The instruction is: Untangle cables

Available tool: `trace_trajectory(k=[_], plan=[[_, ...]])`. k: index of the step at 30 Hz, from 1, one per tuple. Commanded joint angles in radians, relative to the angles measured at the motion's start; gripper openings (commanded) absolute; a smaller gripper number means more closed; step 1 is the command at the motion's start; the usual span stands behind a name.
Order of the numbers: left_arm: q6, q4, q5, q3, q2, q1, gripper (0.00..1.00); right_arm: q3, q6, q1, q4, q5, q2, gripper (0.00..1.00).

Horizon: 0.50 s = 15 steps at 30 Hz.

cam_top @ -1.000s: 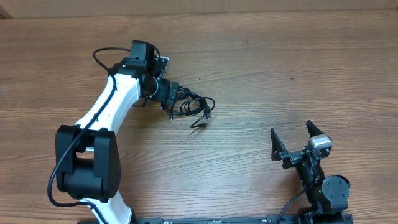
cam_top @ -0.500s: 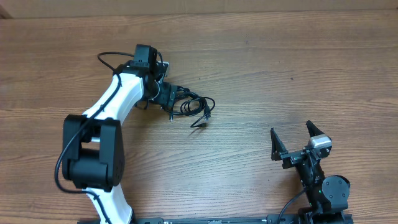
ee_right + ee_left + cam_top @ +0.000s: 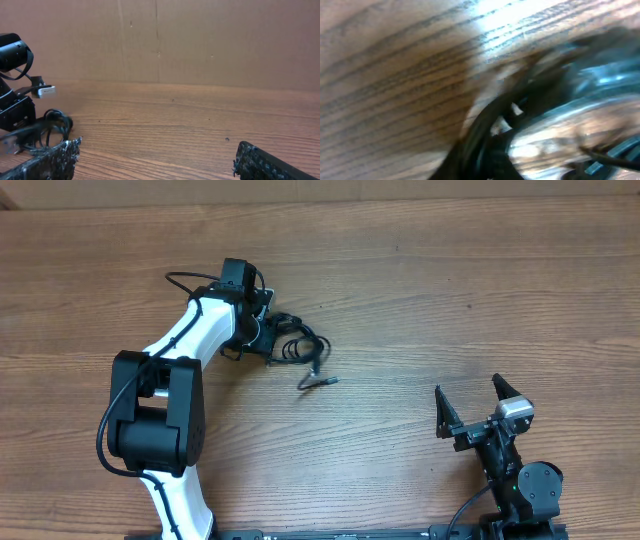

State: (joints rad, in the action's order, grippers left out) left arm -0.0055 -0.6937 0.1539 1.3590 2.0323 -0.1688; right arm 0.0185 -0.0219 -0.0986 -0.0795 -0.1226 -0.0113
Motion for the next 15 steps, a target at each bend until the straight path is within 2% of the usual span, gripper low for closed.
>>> trace_trajectory(k=[1,4,8,14,15], plan=[[-0.002,-0.005,0.051,-0.01,0.021,-0.003,0.04,-0.011,0.006,0.003,0.004,0.01,0.008,1.0],[-0.002,-0.021,0.117,-0.002,0.019,-0.002,0.04,-0.011,0.006,0.003,0.004,0.01,0.008,1.0],[0.016,-0.068,0.136,0.026,0.007,-0.002,0.04,-0.011,0.006,0.003,0.004,0.01,0.008,1.0],[0.137,-0.118,0.134,0.069,-0.109,-0.002,0.04,-0.011,0.006,0.003,0.004,0.01,0.008,1.0],[0.201,-0.113,0.134,0.069,-0.171,-0.002,0.04,-0.011,0.006,0.003,0.004,0.01,0.008,1.0]])
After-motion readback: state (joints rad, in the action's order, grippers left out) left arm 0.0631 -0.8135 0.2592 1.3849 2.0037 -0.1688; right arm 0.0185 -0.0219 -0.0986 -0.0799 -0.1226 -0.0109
